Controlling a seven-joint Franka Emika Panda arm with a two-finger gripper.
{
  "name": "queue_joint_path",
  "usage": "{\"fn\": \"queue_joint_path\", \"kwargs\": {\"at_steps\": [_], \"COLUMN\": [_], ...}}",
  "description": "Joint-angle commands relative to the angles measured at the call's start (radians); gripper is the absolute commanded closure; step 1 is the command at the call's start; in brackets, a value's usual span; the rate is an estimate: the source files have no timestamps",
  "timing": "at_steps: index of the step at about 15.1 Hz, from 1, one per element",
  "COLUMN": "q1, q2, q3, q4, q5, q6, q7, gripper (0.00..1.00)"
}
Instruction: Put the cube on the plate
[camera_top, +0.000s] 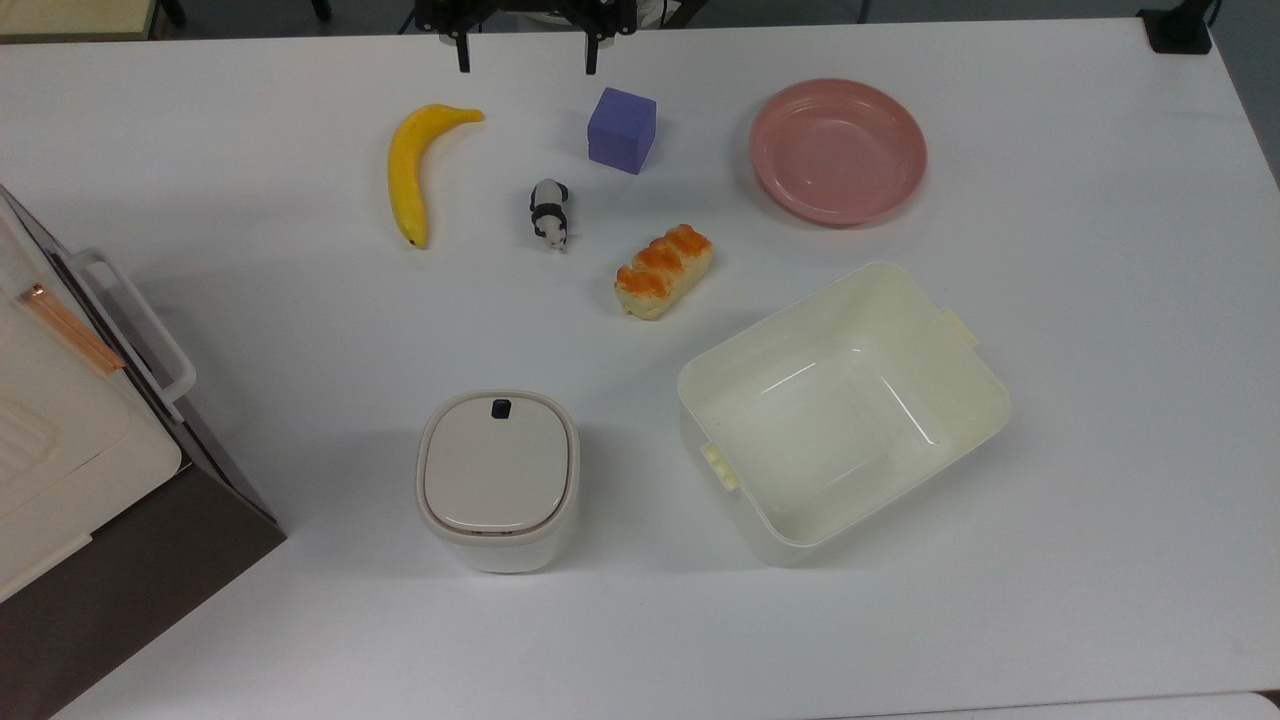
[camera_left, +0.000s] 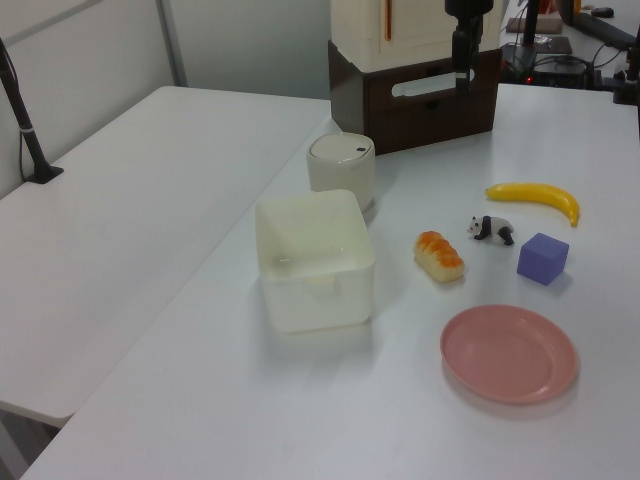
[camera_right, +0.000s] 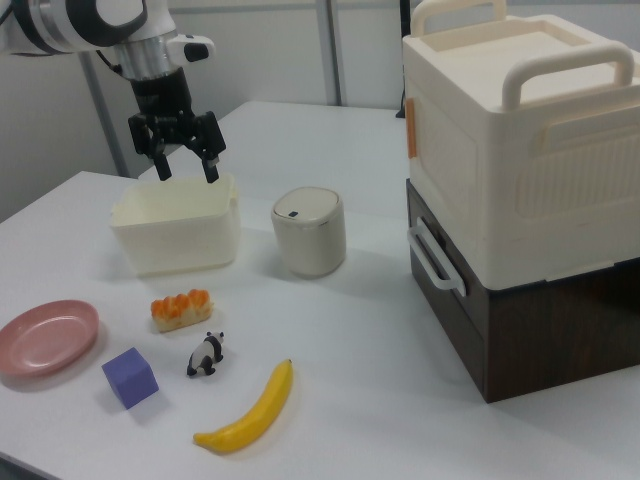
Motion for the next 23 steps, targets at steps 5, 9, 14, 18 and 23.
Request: {"fn": "queue_joint_path", "kwargs": {"at_steps": [5, 9, 14, 18, 23], "q1": [0.003, 0.001, 0.015, 0.046, 0.083], "q2": [-0.033, -0.042, -0.169, -0.255, -0.322], "q3": [-0.017, -0.017, -0.015, -0.008, -0.008], "q4": [-0.057, -0.065, -0.248, -0.371, -0.557], "q5": [0.014, 0.014, 0.014, 0.012, 0.005], "q6": [0.055, 0.055, 0.110, 0.117, 0.124], "q7": [-0.001, -0.001, -0.012, -0.015, -0.016], "gripper": [0.00, 0.00, 0.00, 0.00, 0.00]}}
